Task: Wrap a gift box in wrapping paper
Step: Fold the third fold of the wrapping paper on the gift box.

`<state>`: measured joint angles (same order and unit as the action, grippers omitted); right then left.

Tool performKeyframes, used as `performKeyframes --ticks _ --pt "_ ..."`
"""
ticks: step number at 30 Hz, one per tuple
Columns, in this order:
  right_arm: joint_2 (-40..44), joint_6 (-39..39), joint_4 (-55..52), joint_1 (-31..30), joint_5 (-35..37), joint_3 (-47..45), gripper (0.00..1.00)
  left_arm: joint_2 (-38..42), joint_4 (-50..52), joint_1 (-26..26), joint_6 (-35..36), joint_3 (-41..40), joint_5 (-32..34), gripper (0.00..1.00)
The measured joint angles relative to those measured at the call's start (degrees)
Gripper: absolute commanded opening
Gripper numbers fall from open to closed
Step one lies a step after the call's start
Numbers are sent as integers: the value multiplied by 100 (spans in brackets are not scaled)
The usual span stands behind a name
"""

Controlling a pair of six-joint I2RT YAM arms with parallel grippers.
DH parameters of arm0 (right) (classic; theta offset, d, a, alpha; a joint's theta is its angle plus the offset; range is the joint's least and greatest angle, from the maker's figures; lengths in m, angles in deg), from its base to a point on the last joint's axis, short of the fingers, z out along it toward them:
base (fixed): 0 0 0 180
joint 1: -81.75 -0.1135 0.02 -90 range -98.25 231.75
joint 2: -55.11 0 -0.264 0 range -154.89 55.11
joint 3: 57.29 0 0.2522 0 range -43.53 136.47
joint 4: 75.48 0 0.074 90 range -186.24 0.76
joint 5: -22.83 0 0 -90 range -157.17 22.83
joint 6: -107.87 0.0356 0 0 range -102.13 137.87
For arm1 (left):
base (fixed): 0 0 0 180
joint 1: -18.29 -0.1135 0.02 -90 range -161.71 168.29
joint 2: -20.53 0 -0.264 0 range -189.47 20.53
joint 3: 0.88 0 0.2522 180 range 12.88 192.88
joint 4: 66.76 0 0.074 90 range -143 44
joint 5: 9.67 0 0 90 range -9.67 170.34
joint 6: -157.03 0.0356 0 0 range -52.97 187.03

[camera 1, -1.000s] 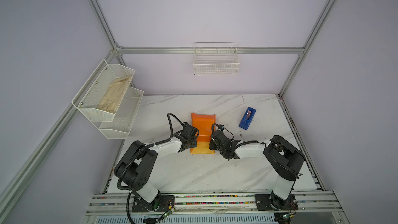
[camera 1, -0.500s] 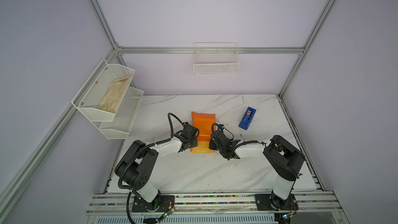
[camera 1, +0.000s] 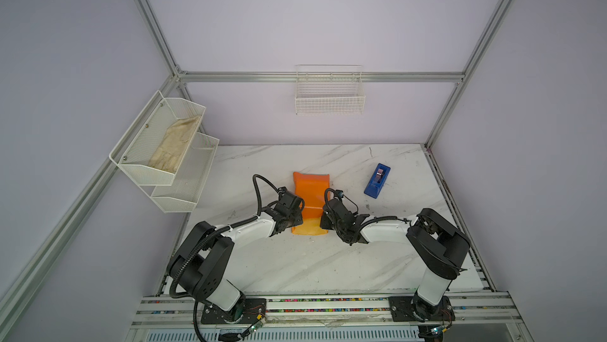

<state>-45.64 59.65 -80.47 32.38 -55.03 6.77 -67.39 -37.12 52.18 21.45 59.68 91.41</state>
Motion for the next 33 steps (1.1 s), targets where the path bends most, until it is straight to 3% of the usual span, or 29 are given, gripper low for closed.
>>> performKeyframes --ticks 2,5,11,16,22,33 --pt "83 -7 -24 0 -11 -57 0 92 35 31 -44 -46 -46 46" --pt "92 -13 -52 0 -26 -90 0 310 225 37 -37 -63 -52 53" --pt "92 -33 -66 0 -44 -136 0 1250 741 37 42 -59 186 54" --pt "92 -76 -63 0 -59 -136 1 1429 1001 -50 304 -59 348 53" --pt "101 -203 -133 0 -120 -136 26 1086 852 -251 603 -61 -111 45" --pt "221 -361 -461 0 -568 -87 51 656 811 -542 643 -52 -367 37"
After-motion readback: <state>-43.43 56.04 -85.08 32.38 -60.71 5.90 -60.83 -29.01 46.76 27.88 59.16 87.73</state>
